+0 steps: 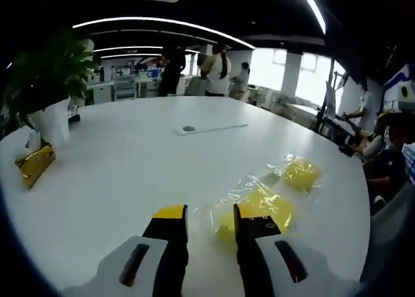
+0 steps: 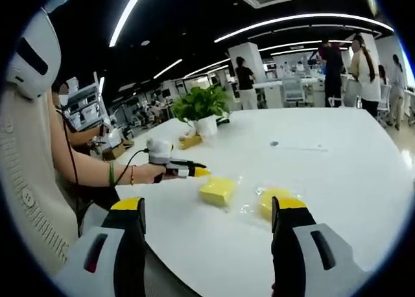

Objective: Compare the silicone blocks by pressing each to a similar depth, holding the contact briefly, and releasing to observe deformation and rebound differences across the visible hardness samples.

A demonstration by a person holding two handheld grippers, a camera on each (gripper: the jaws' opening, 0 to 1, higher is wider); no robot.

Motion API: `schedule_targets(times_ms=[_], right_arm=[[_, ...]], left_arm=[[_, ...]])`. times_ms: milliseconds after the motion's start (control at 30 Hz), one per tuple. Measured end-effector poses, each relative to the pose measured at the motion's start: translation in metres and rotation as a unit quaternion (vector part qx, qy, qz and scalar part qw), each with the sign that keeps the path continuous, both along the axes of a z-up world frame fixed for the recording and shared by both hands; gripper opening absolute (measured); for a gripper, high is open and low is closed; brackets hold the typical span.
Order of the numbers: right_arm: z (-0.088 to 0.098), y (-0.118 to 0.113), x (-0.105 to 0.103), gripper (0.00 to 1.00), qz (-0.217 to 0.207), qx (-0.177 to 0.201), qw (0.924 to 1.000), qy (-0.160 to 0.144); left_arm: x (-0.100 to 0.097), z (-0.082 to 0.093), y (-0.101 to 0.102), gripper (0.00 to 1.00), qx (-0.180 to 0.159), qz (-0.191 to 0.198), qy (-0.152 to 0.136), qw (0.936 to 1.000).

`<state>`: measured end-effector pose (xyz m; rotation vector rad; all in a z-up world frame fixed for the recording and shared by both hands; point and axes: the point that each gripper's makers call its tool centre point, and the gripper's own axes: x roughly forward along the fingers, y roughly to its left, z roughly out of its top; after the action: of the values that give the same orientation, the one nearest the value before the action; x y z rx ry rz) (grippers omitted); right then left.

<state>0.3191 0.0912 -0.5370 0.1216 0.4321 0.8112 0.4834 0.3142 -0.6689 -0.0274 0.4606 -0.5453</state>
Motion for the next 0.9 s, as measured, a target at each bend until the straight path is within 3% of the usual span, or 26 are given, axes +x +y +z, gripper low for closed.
schedule_targets(times_ms=[133, 333, 433, 567, 767, 900], right_arm=[[0.003, 0.003, -0.008, 0.74, 0.003, 0.001, 1.0000, -0.008], [0.013, 0.004, -0.014, 0.74, -0.006, 0.007, 0.9995, -0.032], [0.020, 0.000, -0.013, 0.75, -0.027, 0.013, 0.9980, -0.055], [0.019, -0.008, -0.013, 0.76, -0.054, 0.012, 0.9967, -0.060], [0.020, -0.018, -0.024, 0.76, -0.074, 0.024, 0.9947, -0.067], [0.015, -0.023, -0.031, 0.79, -0.076, 0.046, 0.9948, -0.049]], left_arm=[[-0.018, 0.023, -0.001, 0.30, 0.006, -0.005, -0.024, 0.9997], [-0.050, 0.057, -0.011, 0.35, -0.018, -0.022, -0.044, 0.9986], [-0.069, 0.078, -0.015, 0.42, -0.041, -0.032, -0.058, 0.9969], [-0.091, 0.097, -0.013, 0.47, -0.056, -0.029, -0.071, 0.9955], [-0.129, 0.116, -0.012, 0.52, -0.062, -0.036, -0.088, 0.9935], [-0.152, 0.124, -0.019, 0.58, -0.063, -0.051, -0.094, 0.9923]])
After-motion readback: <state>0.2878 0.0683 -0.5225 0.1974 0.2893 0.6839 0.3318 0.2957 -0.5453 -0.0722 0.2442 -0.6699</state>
